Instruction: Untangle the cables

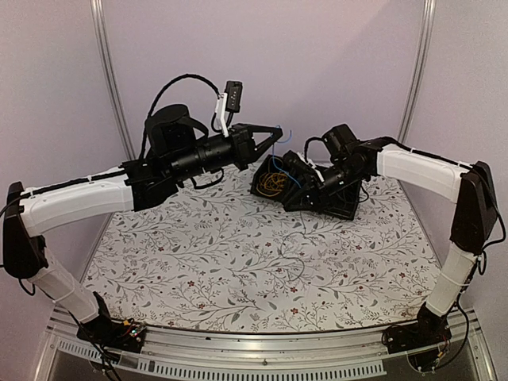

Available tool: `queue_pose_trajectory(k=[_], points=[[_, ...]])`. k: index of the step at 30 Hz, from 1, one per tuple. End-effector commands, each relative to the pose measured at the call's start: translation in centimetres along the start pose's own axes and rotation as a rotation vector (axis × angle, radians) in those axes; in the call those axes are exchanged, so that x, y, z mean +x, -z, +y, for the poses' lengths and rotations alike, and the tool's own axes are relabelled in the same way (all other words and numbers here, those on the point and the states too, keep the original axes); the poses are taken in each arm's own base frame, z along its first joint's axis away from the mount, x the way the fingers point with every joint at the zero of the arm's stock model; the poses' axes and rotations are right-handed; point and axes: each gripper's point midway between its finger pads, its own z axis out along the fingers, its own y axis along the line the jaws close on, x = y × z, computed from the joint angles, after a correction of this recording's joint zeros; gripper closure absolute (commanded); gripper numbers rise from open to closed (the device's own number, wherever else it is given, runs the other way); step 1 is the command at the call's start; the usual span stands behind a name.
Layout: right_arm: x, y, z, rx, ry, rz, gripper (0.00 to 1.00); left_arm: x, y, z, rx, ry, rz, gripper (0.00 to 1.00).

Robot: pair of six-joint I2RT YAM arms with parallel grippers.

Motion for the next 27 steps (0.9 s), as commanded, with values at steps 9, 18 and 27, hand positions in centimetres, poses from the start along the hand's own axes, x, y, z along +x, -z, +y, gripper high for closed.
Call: queue_pose_trajectory(k=[9,18,27], points=[[-4.3,7.8,-6.9,0.315,0.118,0.014,1.0,0.0,1.8,1.0,-0.057,-0.014,-0.014,0.64],[-5.2,14.0,-15.6,0.498,0.164,0.01,1.0,1.6,4.3,2.8,-0.157,0.006,0.009,0.51],[-1.5,14.9,-23.8,0.649,0.18,0.052,1.0,2.2,5.6,3.7,-0.212,0.015,0.013,0.51]])
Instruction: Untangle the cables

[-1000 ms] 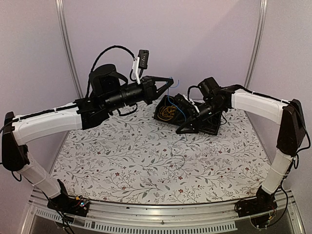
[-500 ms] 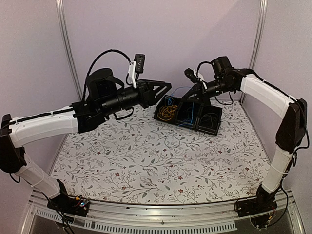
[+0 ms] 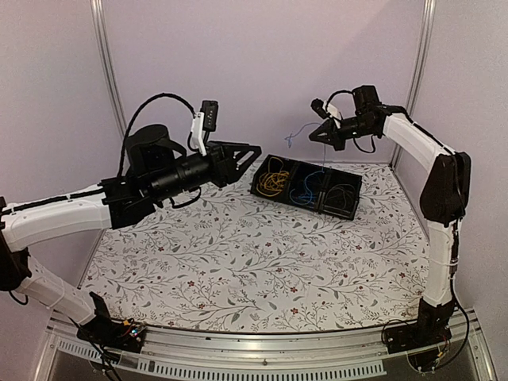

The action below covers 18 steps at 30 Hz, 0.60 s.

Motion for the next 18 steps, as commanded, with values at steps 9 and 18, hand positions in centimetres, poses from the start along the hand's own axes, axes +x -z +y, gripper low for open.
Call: queue_pose_trajectory(k=[9,18], points=[[11.3,-6.0,-3.7,0.09,0.02,0.222,1.0,0.5,0.6,1.7,-0.063,0.015,0.007,0.51],[20.2,-9.4,-1.3,0.083,0.149,0.514,0.97,1.3,0.6,2.1,-0.068,0.032,0.016,0.51]])
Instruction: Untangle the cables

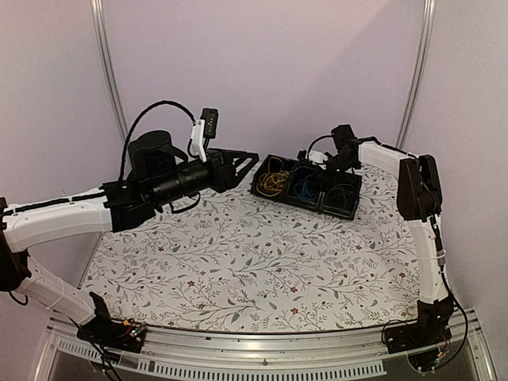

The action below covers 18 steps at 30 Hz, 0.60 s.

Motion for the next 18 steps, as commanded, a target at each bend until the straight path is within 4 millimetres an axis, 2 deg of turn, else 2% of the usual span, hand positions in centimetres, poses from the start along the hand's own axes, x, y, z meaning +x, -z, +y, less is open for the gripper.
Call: queue_pose_trajectory(k=[1,4,6,7,9,12,15,18], points=[[2.6,-2.2,1.3,0.031,0.111,0.139,0.97,0.0,0.3,0.8,-0.021,0.013,-0.009,0.51],[2.6,-1.7,1.1,0.044,0.112,0.146,0.94,0.3,0.2,1.0,-0.021,0.021,-0.007,0.51],[2.5,-1.3,1.0,0.048,0.112,0.155,0.83,0.5,0.1,1.1,-0.019,0.026,-0.003,0.51],[2.2,-0.8,0.9,0.052,0.115,0.157,0.71,0.5,0.1,1.1,-0.017,0.028,-0.004,0.51],[1.9,0.0,1.1,0.049,0.114,0.159,0.53,0.7,0.1,1.2,-0.017,0.028,0.001,0.52],[0.8,1.9,1.7,0.039,0.134,0.149,0.36,0.7,0.1,1.3,-0.02,0.028,0.001,0.52],[-0.7,3.7,2.4,0.039,0.163,0.128,0.29,0.8,0.2,1.4,-0.022,0.031,-0.001,0.52],[-2.5,5.1,2.4,0.071,0.172,0.103,0.27,1.0,0.2,1.6,-0.023,0.039,-0.001,0.52]])
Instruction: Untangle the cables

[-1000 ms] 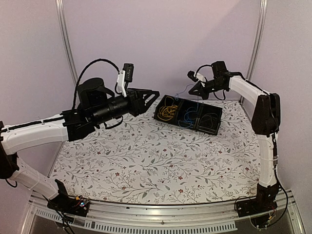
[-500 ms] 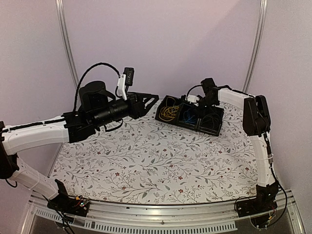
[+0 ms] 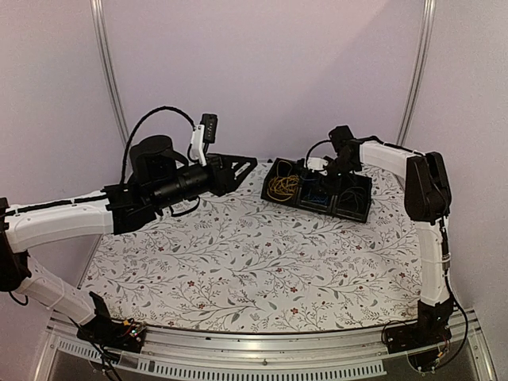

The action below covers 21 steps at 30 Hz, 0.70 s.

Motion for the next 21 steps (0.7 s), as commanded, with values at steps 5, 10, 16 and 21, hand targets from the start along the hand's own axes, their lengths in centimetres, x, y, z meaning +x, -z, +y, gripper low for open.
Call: queue_pose_trajectory(k=[5,10,16,21], points=[[-4.0,4.7,-2.9,0.134,0.004,-0.047,0.27,0.0,-0.2,0.6,0.007,0.022,-0.012,0.51],[-3.7,3.0,-3.1,0.126,-0.014,-0.047,0.3,-0.1,0.2,0.7,-0.003,0.026,-0.017,0.52],[-3.6,1.8,-2.7,0.09,-0.016,-0.049,0.34,-0.1,0.4,1.0,-0.014,0.032,-0.021,0.52],[-3.7,1.7,-2.4,0.079,-0.017,-0.054,0.41,0.1,0.4,1.3,-0.02,0.04,-0.02,0.52]])
